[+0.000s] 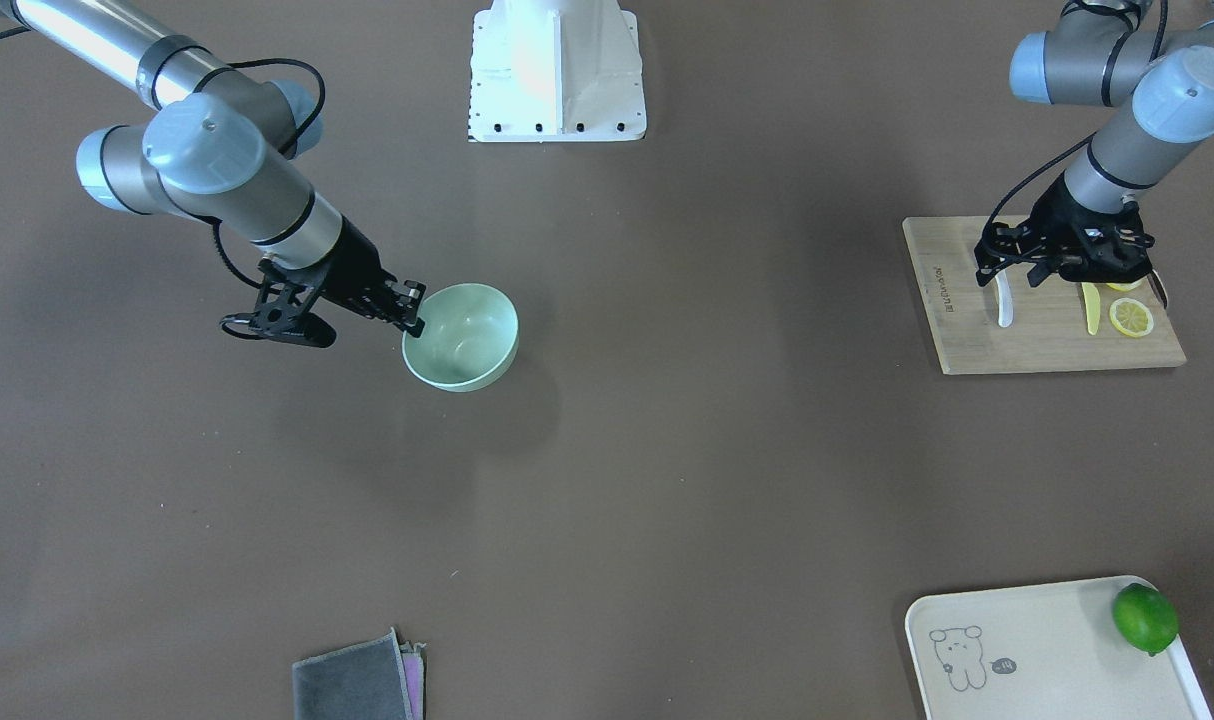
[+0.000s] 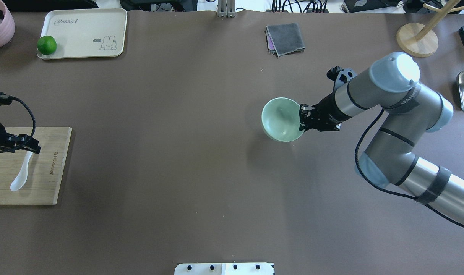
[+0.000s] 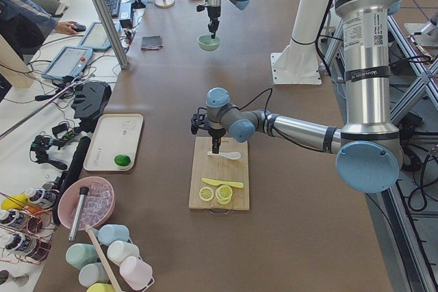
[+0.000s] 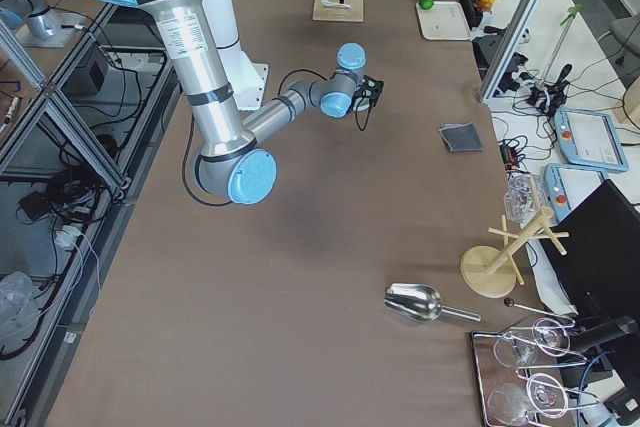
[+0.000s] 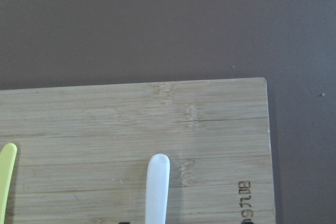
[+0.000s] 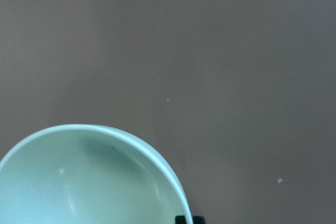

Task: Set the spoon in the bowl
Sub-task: 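Drag the bowl toward table center with the right gripper while the left lowers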

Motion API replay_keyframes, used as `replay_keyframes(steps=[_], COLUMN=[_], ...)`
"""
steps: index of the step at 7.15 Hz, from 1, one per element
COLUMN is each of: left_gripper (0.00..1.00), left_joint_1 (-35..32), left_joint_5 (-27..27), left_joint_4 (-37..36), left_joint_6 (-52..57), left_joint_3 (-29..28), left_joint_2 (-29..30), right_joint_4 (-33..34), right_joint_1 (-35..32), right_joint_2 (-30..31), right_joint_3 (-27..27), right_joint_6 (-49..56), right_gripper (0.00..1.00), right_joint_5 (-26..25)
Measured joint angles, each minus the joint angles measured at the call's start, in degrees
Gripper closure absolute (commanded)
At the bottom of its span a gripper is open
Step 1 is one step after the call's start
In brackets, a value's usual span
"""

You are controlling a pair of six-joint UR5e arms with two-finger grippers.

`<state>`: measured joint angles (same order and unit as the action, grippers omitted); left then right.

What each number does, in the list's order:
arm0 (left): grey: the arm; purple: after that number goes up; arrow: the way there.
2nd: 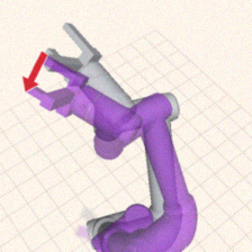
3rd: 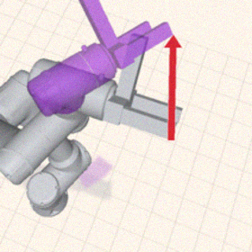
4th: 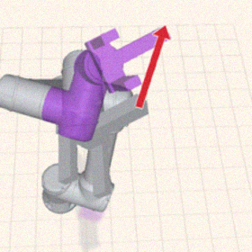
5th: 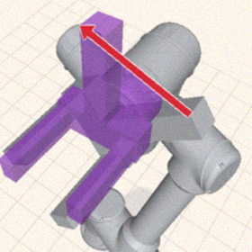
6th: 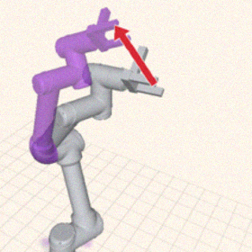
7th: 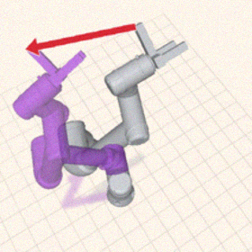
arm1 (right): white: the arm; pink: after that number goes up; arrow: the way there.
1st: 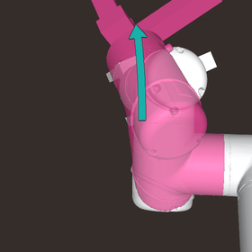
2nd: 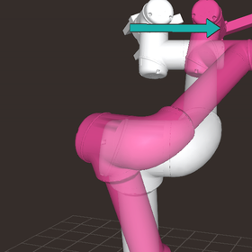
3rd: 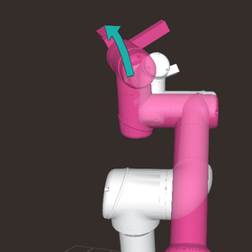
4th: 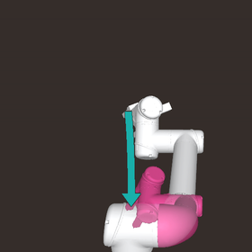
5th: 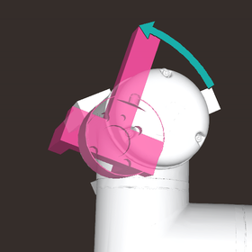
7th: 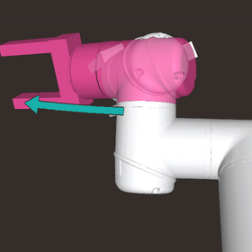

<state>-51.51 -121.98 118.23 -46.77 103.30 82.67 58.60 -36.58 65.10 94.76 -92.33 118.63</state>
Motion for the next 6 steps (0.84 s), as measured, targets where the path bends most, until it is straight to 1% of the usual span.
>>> replay_keyframes(steps=[2,4,6], left_gripper=[0.32,0.33,0.42], left_joint_1=[0.8,1.3,1.7], left_joint_5=[1.0,1.4,1.5], left_joint_4=[0.2,0.3,0.3], left_joint_6=[0.0,0.1,0.1], left_joint_3=[-0.8,-1.7,-2.4], left_joint_2=[-0.1,-0.1,-0.1], right_joint_4=[0.4,4.0,6.2], right_joint_1=[5.6,8.9,10.9], right_joint_2=[-2.7,-6.2,-8.0], right_joint_3=[0.0,-0.3,-0.5], right_joint_6=[-3.7,-4.4,-4.5], right_gripper=[1.00,1.00,1.00], right_joint_5=[-5.4,-8.6,-10.7])
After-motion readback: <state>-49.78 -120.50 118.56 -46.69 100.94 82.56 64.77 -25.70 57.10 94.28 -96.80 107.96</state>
